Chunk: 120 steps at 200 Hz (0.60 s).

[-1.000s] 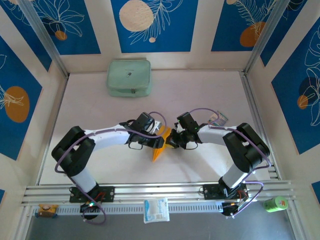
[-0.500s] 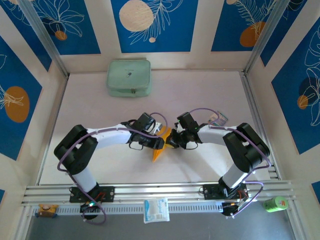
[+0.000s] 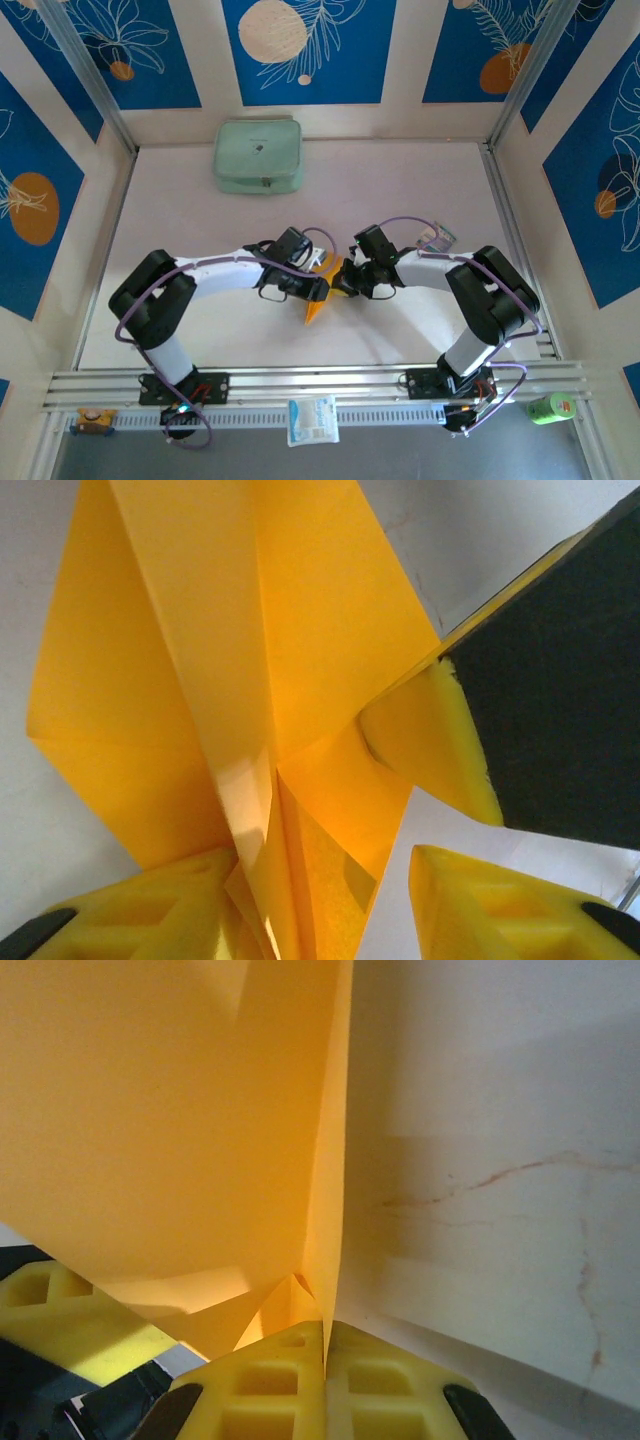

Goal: Fold a paper plane with a square sheet of paper (pick it up from the middle)
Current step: Move the paper plane to the center of the table.

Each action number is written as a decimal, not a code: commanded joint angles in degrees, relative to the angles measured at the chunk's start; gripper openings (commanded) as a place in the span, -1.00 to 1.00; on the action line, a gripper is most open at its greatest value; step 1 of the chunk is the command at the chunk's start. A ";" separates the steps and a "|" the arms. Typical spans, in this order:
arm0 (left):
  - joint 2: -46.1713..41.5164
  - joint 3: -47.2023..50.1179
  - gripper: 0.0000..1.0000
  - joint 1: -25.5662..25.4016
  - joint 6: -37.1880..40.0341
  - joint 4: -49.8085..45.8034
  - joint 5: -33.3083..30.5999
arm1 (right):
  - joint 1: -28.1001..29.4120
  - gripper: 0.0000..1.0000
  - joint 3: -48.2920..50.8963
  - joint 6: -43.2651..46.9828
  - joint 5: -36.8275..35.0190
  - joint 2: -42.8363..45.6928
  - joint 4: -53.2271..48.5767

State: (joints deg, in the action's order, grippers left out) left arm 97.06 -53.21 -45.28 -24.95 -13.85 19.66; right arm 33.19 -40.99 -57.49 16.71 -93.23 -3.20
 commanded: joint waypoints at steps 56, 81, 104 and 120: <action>2.33 -2.99 -0.18 -1.64 1.88 -3.94 -3.90 | -0.23 -0.98 0.69 -0.61 1.31 0.63 0.39; 2.79 -3.56 -0.31 -1.89 2.01 -4.37 -4.94 | -0.23 -0.98 0.64 -0.51 1.44 0.62 0.33; 3.22 -3.83 -0.41 -1.92 2.03 -4.45 -5.25 | -0.24 -0.98 0.61 -0.52 1.40 0.67 0.31; 3.49 -4.08 -0.40 -2.06 2.01 -4.44 -5.08 | -0.23 -0.98 0.60 -0.52 1.40 0.63 0.32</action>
State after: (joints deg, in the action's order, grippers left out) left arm 99.46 -55.66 -46.70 -23.62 -16.53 15.49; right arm 33.19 -40.82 -57.52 16.73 -93.23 -2.57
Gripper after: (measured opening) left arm 0.298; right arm 0.053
